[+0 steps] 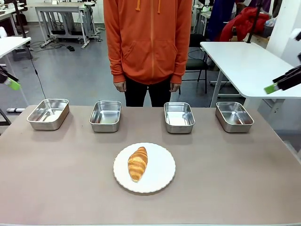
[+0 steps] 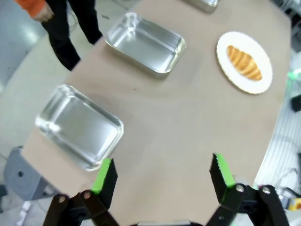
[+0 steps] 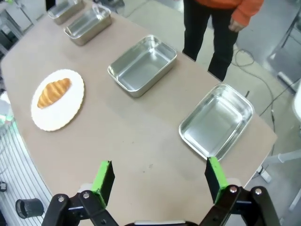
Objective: Place the bread in the container.
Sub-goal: Place the Butter Roll into the Airtight Container indicated by the human.
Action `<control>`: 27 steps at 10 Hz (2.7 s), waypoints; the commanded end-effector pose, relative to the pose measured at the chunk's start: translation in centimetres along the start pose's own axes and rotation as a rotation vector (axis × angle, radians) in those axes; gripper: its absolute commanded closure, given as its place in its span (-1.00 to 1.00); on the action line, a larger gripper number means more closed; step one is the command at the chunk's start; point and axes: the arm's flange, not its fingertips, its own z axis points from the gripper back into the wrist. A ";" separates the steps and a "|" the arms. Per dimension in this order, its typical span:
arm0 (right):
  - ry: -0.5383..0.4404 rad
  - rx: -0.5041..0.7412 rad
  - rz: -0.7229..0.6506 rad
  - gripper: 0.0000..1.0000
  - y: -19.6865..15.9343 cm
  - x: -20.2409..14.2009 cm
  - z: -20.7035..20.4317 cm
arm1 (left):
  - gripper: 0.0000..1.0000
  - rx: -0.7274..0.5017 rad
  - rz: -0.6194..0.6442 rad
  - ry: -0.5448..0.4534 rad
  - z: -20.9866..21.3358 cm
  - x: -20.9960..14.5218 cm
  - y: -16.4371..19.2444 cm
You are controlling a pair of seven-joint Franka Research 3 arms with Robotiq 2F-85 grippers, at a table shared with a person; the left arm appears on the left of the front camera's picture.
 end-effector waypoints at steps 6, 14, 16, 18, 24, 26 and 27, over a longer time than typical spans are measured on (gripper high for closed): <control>-0.185 0.081 -0.019 -1.00 -7.6 -2.1 4.6 | -1.00 0.037 -0.010 -0.293 4.0 -2.8 3.9; -0.192 0.082 -0.077 -1.00 -8.3 -2.8 5.4 | -1.00 0.042 0.023 -0.282 4.3 -3.0 3.9; -0.192 0.082 -0.077 -1.00 -8.3 -2.8 5.4 | -1.00 0.042 0.023 -0.282 4.3 -3.0 3.9; -0.192 0.082 -0.077 -1.00 -8.3 -2.8 5.4 | -1.00 0.042 0.023 -0.282 4.3 -3.0 3.9; -0.192 0.082 -0.077 -1.00 -8.3 -2.8 5.4 | -1.00 0.042 0.023 -0.282 4.3 -3.0 3.9; -0.192 0.082 -0.077 -1.00 -8.3 -2.8 5.4 | -1.00 0.042 0.023 -0.282 4.3 -3.0 3.9; -0.192 0.082 -0.077 -1.00 -8.3 -2.8 5.4 | -1.00 0.042 0.023 -0.282 4.3 -3.0 3.9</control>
